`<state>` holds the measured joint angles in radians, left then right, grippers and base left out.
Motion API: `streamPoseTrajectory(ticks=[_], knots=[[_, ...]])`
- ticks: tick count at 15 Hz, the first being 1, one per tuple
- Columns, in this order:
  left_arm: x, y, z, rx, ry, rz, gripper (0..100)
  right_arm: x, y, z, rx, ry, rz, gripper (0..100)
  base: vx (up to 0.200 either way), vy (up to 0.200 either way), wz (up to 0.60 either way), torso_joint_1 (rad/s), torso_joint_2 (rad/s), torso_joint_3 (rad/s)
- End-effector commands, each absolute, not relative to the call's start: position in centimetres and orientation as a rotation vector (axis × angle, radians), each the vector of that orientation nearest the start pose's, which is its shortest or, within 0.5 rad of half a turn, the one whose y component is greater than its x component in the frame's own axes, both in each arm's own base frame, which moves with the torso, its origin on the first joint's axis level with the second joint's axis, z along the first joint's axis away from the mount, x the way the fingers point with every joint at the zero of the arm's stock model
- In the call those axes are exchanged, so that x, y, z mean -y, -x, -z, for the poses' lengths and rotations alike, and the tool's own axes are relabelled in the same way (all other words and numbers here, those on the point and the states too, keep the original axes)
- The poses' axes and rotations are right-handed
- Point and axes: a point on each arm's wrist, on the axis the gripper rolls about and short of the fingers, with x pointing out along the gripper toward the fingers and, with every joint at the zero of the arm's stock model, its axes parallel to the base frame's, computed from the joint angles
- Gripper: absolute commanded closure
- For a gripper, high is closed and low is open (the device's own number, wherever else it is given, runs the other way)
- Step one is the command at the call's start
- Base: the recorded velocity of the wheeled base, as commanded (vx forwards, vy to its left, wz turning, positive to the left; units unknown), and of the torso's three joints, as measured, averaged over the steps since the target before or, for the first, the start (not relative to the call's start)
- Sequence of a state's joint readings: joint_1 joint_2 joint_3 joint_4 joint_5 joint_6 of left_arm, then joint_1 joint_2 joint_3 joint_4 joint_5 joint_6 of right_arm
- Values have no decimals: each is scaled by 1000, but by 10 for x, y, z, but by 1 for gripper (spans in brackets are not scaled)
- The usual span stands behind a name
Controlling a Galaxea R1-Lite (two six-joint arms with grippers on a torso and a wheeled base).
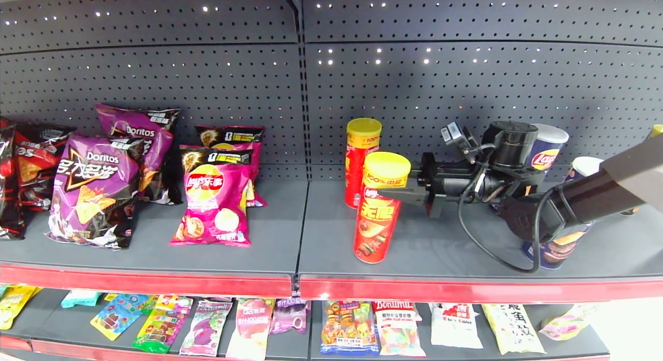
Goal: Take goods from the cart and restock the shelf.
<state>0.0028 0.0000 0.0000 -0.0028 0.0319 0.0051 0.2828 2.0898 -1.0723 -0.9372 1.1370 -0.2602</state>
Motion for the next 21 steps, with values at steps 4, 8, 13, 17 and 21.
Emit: streamPoseTrajectory(ticks=[4,8,13,17,21], knots=[[-1,23,-76,1,-5,-35,0,-130,-373,-143,100,177,-1421,100,0,0,0,0,0,0],[-1,23,-76,1,-5,-35,0,-129,-373,-143,107,182,-1420,0,0,0,0,0,0,0],[-1,23,-76,1,-6,-35,0,-126,-372,-148,138,210,-1412,0,0,0,0,0,0,0],[-1,23,-76,1,-5,-35,0,-115,-361,-160,150,218,-1390,0,0,0,0,0,0,0],[-1,23,-76,1,-5,-35,0,-102,-337,-176,162,225,-1370,0,0,0,0,0,0,0]])
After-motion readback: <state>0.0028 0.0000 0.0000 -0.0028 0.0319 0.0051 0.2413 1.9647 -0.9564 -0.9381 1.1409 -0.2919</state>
